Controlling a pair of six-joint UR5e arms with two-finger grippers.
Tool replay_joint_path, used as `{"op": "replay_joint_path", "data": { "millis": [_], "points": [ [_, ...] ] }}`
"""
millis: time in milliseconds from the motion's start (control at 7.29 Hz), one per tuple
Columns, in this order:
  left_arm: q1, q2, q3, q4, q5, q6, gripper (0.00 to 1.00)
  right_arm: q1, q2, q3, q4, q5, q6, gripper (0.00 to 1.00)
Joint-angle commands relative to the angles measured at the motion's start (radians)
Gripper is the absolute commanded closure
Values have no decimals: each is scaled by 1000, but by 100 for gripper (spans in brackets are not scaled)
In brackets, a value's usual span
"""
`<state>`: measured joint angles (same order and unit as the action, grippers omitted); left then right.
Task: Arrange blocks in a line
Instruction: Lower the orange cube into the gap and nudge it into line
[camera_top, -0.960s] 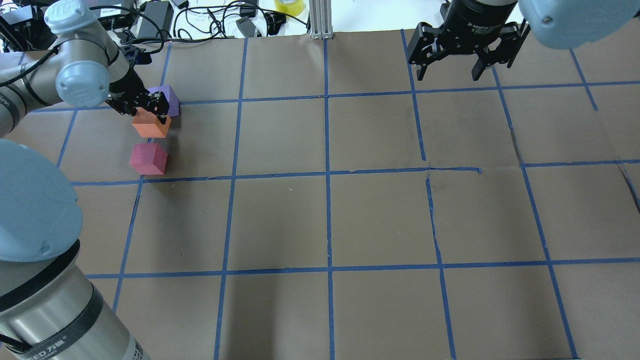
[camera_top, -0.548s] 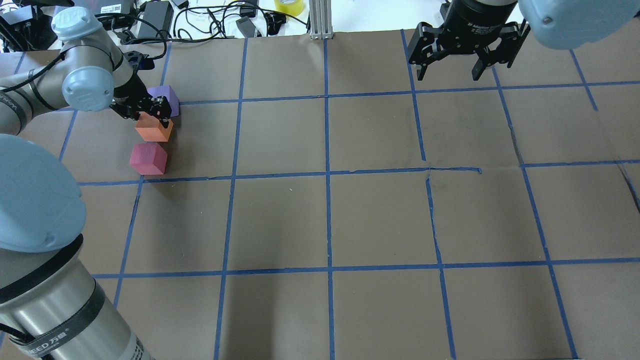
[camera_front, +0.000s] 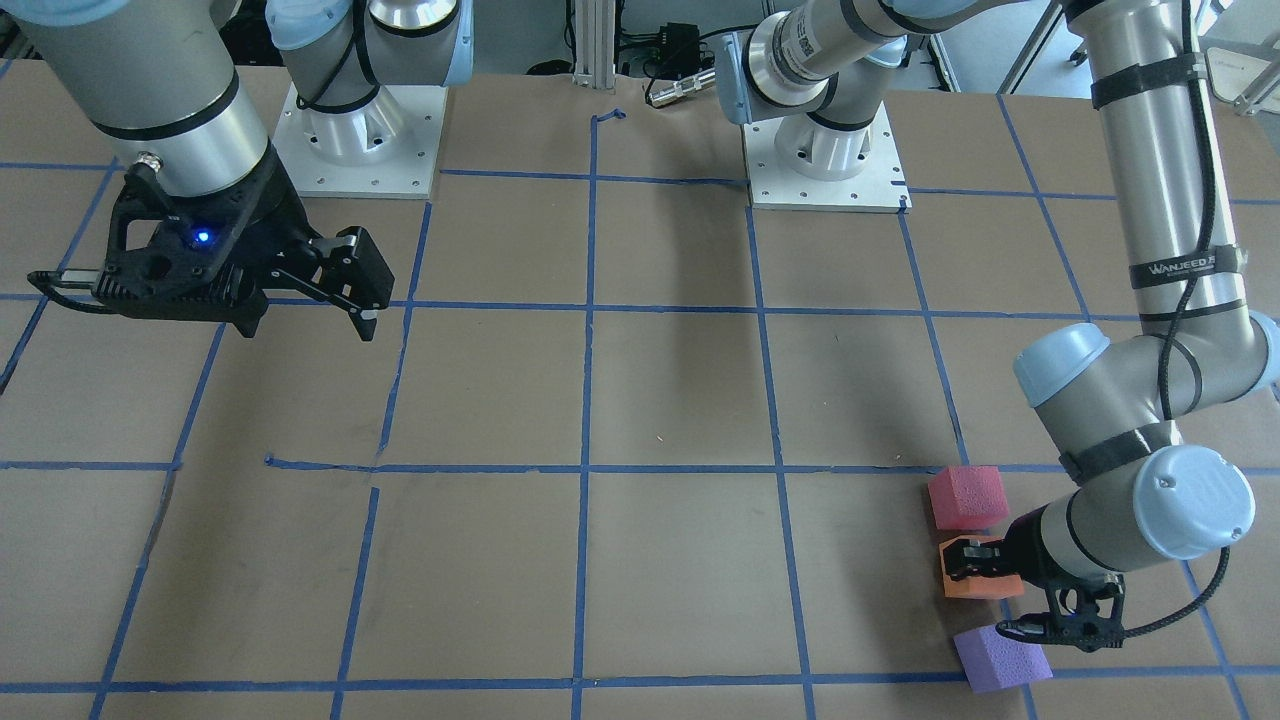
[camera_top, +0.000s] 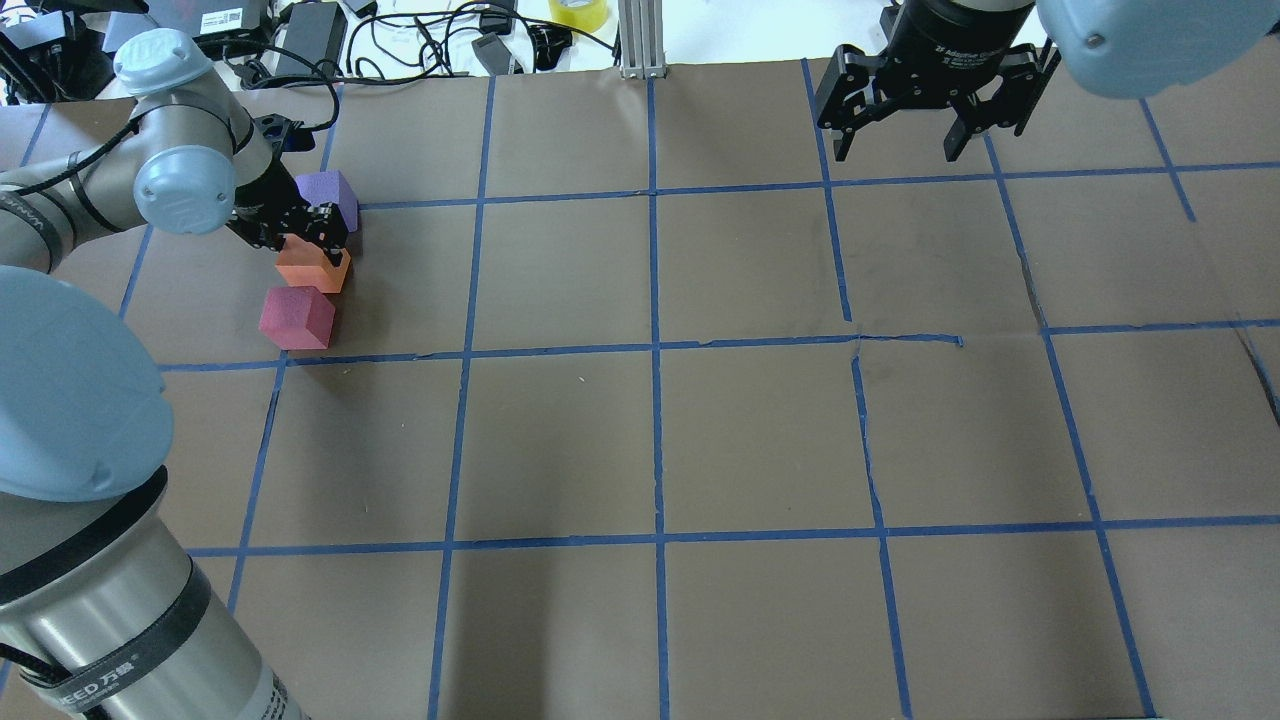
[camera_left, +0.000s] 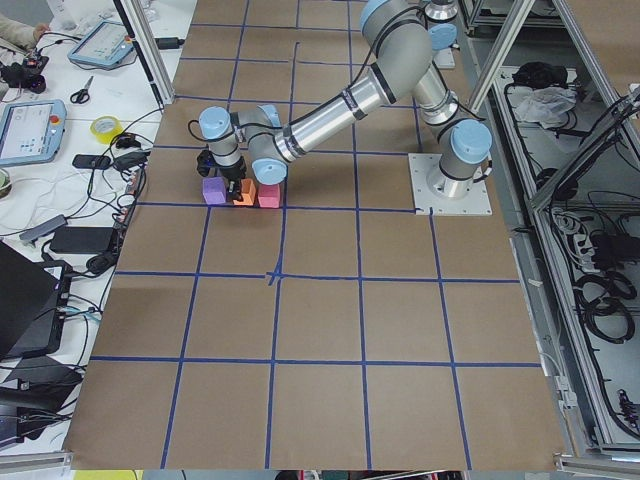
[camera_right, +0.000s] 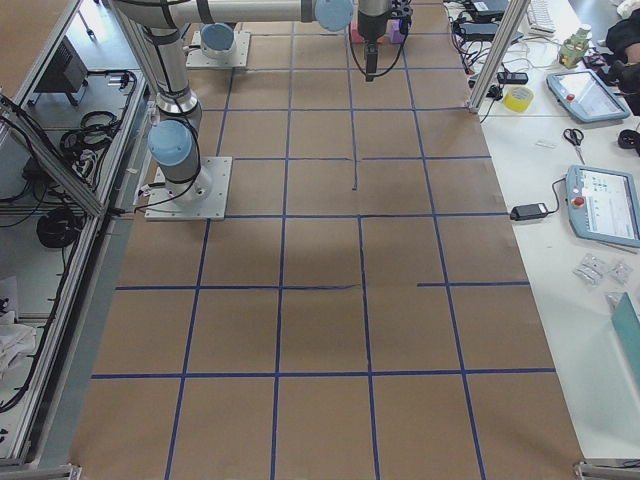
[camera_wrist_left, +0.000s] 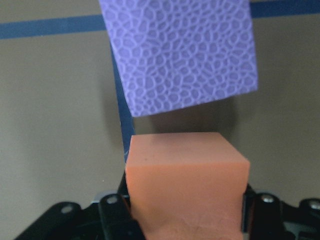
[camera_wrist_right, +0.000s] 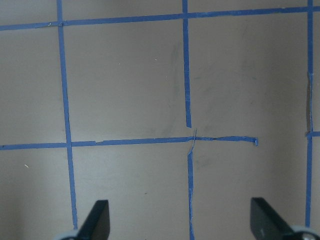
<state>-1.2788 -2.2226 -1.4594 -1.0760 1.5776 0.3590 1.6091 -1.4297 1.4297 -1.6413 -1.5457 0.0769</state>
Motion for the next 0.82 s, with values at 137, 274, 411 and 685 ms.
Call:
{"op": "replay_joint_path", "data": {
  "millis": [137, 274, 411, 685],
  "points": [
    [1, 3, -9, 33, 4, 11, 37, 0, 0, 0, 0, -1, -2, 0],
    [-1, 14, -6, 33, 4, 6, 34, 0, 0, 0, 0, -1, -2, 0],
    [-1, 17, -3, 33, 1, 5, 29, 0, 0, 0, 0, -1, -2, 0],
    [-2, 52, -6, 19, -5, -3, 26, 0, 0, 0, 0, -1, 0, 0]
  ]
}}
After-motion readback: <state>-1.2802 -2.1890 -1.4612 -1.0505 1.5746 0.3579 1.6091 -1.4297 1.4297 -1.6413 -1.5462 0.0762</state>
